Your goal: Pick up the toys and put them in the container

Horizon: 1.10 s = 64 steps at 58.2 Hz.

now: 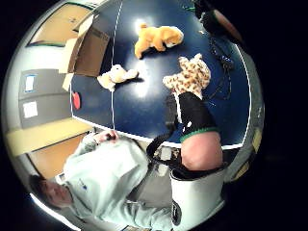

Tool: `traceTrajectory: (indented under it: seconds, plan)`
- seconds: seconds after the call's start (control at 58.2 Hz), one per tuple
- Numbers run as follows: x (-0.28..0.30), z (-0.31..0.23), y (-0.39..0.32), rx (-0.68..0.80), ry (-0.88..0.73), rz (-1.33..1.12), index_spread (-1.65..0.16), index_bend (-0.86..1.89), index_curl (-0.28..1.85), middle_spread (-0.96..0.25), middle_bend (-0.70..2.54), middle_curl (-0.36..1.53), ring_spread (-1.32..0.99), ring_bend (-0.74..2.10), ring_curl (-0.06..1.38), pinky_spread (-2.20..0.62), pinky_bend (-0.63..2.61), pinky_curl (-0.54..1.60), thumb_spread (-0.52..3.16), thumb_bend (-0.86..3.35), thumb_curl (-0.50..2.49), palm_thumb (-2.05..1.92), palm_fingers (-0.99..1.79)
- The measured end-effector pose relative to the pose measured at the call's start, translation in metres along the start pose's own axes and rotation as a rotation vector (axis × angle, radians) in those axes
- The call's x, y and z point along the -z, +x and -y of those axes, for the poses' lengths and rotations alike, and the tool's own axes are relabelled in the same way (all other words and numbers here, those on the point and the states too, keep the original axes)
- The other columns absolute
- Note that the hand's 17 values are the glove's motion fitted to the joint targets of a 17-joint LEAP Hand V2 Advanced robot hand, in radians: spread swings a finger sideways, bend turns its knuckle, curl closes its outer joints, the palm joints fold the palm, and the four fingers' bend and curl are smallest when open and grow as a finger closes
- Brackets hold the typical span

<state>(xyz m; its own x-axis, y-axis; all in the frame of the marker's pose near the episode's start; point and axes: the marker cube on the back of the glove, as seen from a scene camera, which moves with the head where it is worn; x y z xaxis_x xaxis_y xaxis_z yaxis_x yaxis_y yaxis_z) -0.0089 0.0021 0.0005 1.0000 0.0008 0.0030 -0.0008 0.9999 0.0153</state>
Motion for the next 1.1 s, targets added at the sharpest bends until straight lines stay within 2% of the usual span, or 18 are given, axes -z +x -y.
traceTrajectory:
  seconds: [0.155, 0.326, 0.412, 0.533, 0.618, 0.722, 0.807, 0.928, 0.962, 1.014, 1.099]
  plan:
    - [0.009, 0.031, -0.02, -0.013, 0.002, 0.013, -0.19, 0.16, 0.1, -0.04, 0.29, 0.11, -0.07, 0.3, 0.09, 0.02, 0.5, 0.17, 1.01, 0.21, 0.09, 0.21, 0.38]
    - [0.018, 0.097, -0.042, -0.029, 0.036, 0.034, -0.24, 0.09, 0.12, -0.02, 0.18, 0.15, -0.04, 0.3, 0.12, 0.03, 0.75, 0.28, 1.33, 0.2, 0.15, 0.16, 0.07]
    - [0.008, 0.141, -0.055, -0.043, 0.079, 0.062, -0.25, 0.06, 0.11, 0.0, 0.14, 0.16, -0.01, 0.25, 0.12, 0.04, 0.89, 0.32, 1.35, 0.16, 0.17, 0.11, -0.15]
    - [-0.041, 0.199, -0.071, -0.09, 0.102, 0.11, -0.26, 0.08, 0.12, 0.01, 0.11, 0.16, 0.01, 0.23, 0.13, 0.05, 0.97, 0.35, 1.31, 0.08, 0.18, 0.04, -0.23]
    - [-0.089, 0.225, -0.078, -0.179, -0.005, 0.143, -0.28, 0.1, 0.13, 0.02, 0.09, 0.15, 0.03, 0.19, 0.14, 0.07, 1.03, 0.36, 1.21, -0.01, 0.19, -0.04, -0.26]
    - [-0.14, 0.23, -0.091, -0.319, -0.153, 0.088, -0.31, 0.14, 0.16, 0.03, 0.07, 0.14, 0.06, 0.16, 0.14, 0.08, 1.06, 0.37, 1.11, -0.06, 0.21, -0.07, -0.28]
    - [-0.159, 0.228, -0.092, -0.385, -0.149, 0.012, -0.33, 0.2, 0.19, 0.03, 0.07, 0.13, 0.07, 0.17, 0.15, 0.09, 1.05, 0.37, 1.08, -0.04, 0.22, -0.04, -0.21]
    - [-0.167, 0.225, -0.08, -0.397, -0.134, -0.013, -0.34, 0.25, 0.25, 0.01, 0.21, 0.17, 0.08, 0.19, 0.14, 0.1, 1.02, 0.36, 1.22, 0.07, 0.26, 0.14, 0.05]
    - [-0.167, 0.226, -0.076, -0.389, -0.128, -0.025, -0.33, 0.23, 0.25, 0.0, 0.23, 0.19, 0.08, 0.25, 0.15, 0.09, 1.0, 0.34, 1.28, 0.09, 0.28, 0.19, 0.13]
    - [-0.165, 0.224, -0.072, -0.365, -0.139, -0.036, -0.32, 0.18, 0.24, -0.05, 0.3, 0.21, 0.02, 0.47, 0.2, 0.01, 0.94, 0.31, 1.37, 0.16, 0.3, 0.29, 0.41]
    - [-0.154, 0.219, -0.072, -0.314, -0.245, -0.054, -0.31, 0.14, 0.24, -0.1, 0.39, 0.26, -0.09, 0.69, 0.27, -0.12, 0.91, 0.32, 1.46, 0.24, 0.33, 0.4, 0.57]
